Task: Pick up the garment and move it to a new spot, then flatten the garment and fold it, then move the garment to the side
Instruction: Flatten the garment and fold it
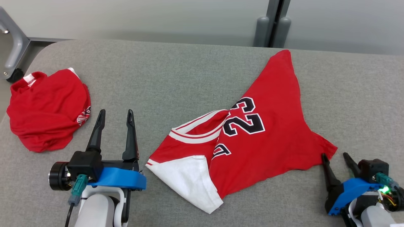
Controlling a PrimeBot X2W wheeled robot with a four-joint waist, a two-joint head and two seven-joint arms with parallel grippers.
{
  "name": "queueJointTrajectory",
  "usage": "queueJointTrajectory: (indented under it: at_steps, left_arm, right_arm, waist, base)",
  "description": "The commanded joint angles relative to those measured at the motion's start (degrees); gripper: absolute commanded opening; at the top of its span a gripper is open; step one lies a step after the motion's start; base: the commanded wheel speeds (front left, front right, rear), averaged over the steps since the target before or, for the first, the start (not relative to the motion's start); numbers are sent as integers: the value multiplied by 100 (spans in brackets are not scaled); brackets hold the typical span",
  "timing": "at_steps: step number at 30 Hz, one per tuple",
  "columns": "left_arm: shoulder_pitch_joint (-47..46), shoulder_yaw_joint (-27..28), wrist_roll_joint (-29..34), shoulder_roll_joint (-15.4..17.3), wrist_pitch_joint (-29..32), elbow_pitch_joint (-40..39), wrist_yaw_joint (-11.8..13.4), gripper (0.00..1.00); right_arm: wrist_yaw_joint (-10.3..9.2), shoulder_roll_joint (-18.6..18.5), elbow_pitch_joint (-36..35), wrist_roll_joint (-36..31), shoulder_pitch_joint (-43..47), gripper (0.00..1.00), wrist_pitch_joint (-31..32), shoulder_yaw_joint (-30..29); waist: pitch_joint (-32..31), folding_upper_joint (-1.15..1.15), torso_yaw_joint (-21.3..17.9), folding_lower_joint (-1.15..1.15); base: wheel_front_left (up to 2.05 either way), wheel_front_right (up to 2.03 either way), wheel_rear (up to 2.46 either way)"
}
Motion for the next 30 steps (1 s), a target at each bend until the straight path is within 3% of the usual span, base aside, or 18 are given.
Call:
queueJointTrajectory:
  at_steps: [1, 3, 4, 5, 6, 7, 12, 19, 30]
  left_arm:
    - [-76, -14, 18, -16, -17, 2, 14, 100]
    - [-75, -29, 9, -18, -17, 1, 25, 100]
    - [-64, -38, 5, -21, -17, 3, 30, 100]
    - [-50, -42, 2, -21, -17, 7, 40, 100]
    - [-32, -41, -2, -21, -17, 11, 49, 100]
    - [-11, -41, 0, -21, -17, 14, 56, 100]
    - [87, -18, -8, -24, -17, 41, 69, 100]
    - [214, 70, -4, -25, -17, 63, 50, 100]
    - [412, 54, -37, -27, -17, 114, 9, 100]
  right_arm:
    - [2, 63, 163, -44, -150, 100, -30, -35]
    - [3, 129, 352, -25, -185, 100, -57, -18]
    - [3, 169, 404, 18, -210, 87, -90, 1]
    - [3, 188, 453, 51, -254, 45, -128, 26]
    - [3, 204, 491, 83, -301, 13, -163, 64]
    - [3, 214, 532, 115, -329, 0, -189, 101]
    - [2, 191, 540, 251, -436, 0, -351, 197]
    - [2, 140, 4, 512, -97, 0, -452, -62]
    - [2, 486, -1786, 784, 1625, 0, 28, -1070]
  waist:
    - [35, 0, 36, 0]
    - [41, 0, 45, 0]
    - [38, 0, 44, 0]
    - [33, 0, 39, 0]
    - [23, 0, 27, 0]
    - [11, 0, 10, 0]
    - [-113, 0, -117, 0]
    - [-304, 0, -343, 0]
    - [-593, 0, -464, 0]
  base:
    - [0, 0, 0]
    - [0, 0, 0]
    - [0, 0, 0]
    - [0, 0, 0]
    - [0, 0, 0]
    - [0, 0, 0]
    - [0, 0, 0]
    - [0, 0, 0]
    - [0, 0, 0]
